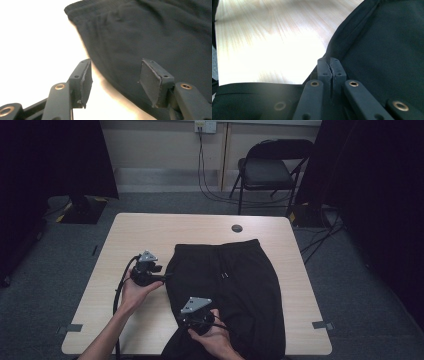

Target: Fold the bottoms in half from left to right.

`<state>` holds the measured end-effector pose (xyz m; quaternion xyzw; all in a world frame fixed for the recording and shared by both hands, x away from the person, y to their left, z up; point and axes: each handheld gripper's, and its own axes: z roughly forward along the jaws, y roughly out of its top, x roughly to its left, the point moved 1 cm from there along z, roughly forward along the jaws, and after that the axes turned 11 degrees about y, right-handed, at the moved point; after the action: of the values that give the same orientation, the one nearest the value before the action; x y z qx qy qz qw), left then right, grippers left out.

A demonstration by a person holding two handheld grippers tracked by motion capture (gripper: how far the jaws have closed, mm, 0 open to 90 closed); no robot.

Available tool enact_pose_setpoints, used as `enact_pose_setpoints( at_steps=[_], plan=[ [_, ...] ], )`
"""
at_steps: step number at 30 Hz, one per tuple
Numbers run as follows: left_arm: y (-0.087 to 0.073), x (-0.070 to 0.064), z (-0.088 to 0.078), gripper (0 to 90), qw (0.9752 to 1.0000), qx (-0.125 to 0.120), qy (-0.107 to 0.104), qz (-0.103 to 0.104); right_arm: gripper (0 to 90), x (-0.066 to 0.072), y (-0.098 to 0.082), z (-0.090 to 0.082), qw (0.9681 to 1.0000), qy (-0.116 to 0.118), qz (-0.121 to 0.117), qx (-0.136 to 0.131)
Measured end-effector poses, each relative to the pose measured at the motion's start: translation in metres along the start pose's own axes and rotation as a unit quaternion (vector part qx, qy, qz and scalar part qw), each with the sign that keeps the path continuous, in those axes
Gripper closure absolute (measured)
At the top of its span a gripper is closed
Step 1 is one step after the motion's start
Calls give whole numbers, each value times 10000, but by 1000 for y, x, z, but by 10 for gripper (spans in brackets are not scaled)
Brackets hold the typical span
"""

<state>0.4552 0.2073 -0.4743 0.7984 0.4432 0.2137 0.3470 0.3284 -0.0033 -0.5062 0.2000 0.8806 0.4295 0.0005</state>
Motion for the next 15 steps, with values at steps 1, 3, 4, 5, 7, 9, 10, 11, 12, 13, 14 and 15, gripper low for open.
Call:
enact_pose_setpoints(
  at_steps=[1, 3, 4, 5, 7, 9, 10, 11, 12, 13, 14, 15],
  plan=[
    [0, 0, 0, 433, 10000, 0, 0, 0, 884, 0, 0, 0, 10000, -13, -9, 9],
    [2, 3, 8, 442, 9999, -37, 88, -31, 884, 1, 0, 0, 10000, -25, -64, 24],
    [4, 5, 15, 442, 9999, 150, 11, -40, 884, 1, 0, 0, 10000, -25, -64, 24],
    [5, 5, 18, 443, 9998, 166, 104, 63, 884, 1, 0, 0, 9999, -46, -88, 22],
    [7, 8, 23, 462, 9994, 104, 332, 7, 884, 1, 0, 0, 9999, -37, -91, 32],
    [4, 12, 30, 460, 9982, 217, 438, -357, 884, 1, 0, 0, 10000, -36, -83, 26],
    [2, 12, 35, 459, 9977, 318, 470, -379, 884, 2, 0, 0, 9999, -60, -99, 12],
    [0, 11, 38, 459, 9980, 324, 437, -332, 884, 2, 0, 0, 9999, -67, -128, 17],
    [1, 9, 40, 448, 9984, 268, 386, -311, 884, 2, 0, 0, 9999, -63, -130, 17],
    [2, 7, 40, 468, 9983, 273, 400, -327, 884, 1, 0, 0, 9999, -49, -102, 16],
    [3, 5, 41, 468, 9984, 269, 427, -248, 884, 1, 0, 0, 9999, -49, -102, 16],
    [3, 3, 42, 468, 9986, 238, 403, -226, 884, 1, 0, 0, 10000, -40, -87, 9]
  ],
)
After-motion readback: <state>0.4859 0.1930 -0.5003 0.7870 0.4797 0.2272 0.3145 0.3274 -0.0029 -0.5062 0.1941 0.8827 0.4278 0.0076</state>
